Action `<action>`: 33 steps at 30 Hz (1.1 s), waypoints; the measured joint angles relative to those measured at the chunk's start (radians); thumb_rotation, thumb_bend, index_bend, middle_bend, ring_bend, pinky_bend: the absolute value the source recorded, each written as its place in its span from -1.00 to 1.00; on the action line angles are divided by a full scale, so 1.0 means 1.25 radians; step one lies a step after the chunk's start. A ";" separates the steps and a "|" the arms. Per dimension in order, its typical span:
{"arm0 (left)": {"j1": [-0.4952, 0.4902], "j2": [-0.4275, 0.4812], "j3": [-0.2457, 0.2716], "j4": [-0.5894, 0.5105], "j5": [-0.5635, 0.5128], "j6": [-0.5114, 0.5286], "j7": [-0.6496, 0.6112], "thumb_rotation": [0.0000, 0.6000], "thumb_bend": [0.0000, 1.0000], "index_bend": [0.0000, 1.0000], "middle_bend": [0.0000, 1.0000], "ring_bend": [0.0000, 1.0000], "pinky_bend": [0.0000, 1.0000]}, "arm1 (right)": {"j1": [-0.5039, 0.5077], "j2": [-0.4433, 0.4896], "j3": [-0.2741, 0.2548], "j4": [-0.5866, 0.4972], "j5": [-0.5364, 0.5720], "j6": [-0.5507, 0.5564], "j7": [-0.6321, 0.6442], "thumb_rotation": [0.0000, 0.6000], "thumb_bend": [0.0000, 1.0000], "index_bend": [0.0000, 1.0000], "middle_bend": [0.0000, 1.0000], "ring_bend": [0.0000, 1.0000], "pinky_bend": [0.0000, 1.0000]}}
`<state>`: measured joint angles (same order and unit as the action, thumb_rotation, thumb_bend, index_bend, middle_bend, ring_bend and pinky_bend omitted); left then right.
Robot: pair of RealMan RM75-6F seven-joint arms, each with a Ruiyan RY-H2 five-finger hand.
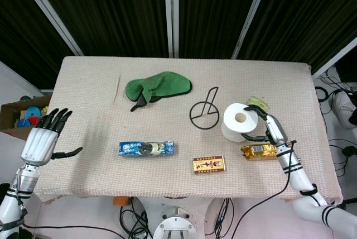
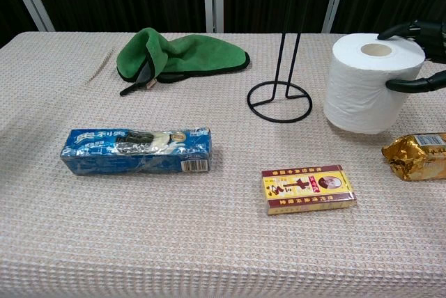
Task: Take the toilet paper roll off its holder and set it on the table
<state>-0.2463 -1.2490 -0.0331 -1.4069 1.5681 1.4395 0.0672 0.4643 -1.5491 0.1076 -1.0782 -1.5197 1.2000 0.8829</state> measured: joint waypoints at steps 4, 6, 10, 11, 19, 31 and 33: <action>0.002 -0.001 0.000 0.002 0.001 0.004 -0.004 -0.37 -0.81 -0.85 -0.85 -0.86 -0.58 | 0.008 -0.006 -0.013 0.016 -0.011 -0.012 0.019 1.00 -0.85 -0.92 -0.92 -0.97 -0.77; 0.003 -0.002 -0.001 0.004 0.001 0.005 -0.007 -0.36 -0.81 -0.85 -0.85 -0.86 -0.58 | 0.009 -0.002 -0.020 0.018 -0.013 -0.019 0.026 1.00 -0.98 -1.00 -1.00 -1.00 -0.92; 0.005 -0.003 -0.002 0.007 0.001 0.010 -0.009 -0.38 -0.81 -0.85 -0.85 -0.86 -0.58 | 0.006 0.011 -0.031 0.013 -0.020 -0.018 0.033 1.00 -1.00 -1.00 -1.00 -1.00 -1.00; 0.007 -0.003 -0.002 0.006 0.000 0.013 -0.009 -0.38 -0.81 -0.85 -0.85 -0.86 -0.58 | 0.004 0.016 -0.033 0.008 -0.023 -0.013 0.033 1.00 -1.00 -1.00 -1.00 -1.00 -1.00; 0.030 0.010 -0.002 -0.004 -0.008 0.036 -0.009 -0.37 -0.81 -0.85 -0.85 -0.86 -0.58 | -0.035 0.086 -0.051 -0.061 -0.054 0.086 -0.028 1.00 -1.00 -1.00 -1.00 -1.00 -1.00; 0.077 0.025 0.019 -0.019 -0.035 0.046 -0.003 -0.37 -0.81 -0.85 -0.86 -0.86 -0.58 | -0.202 0.235 -0.073 -0.262 -0.001 0.239 -0.674 1.00 -0.94 -1.00 -1.00 -1.00 -1.00; 0.083 0.027 0.022 -0.021 -0.032 0.054 -0.002 -0.37 -0.81 -0.85 -0.86 -0.86 -0.58 | -0.233 0.251 -0.075 -0.282 0.013 0.263 -0.734 1.00 -0.93 -1.00 -1.00 -1.00 -1.00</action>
<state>-0.1423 -1.2159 -0.0059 -1.4333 1.5286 1.5065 0.0648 0.1729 -1.2359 0.0139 -1.4301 -1.5032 1.5286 -0.0344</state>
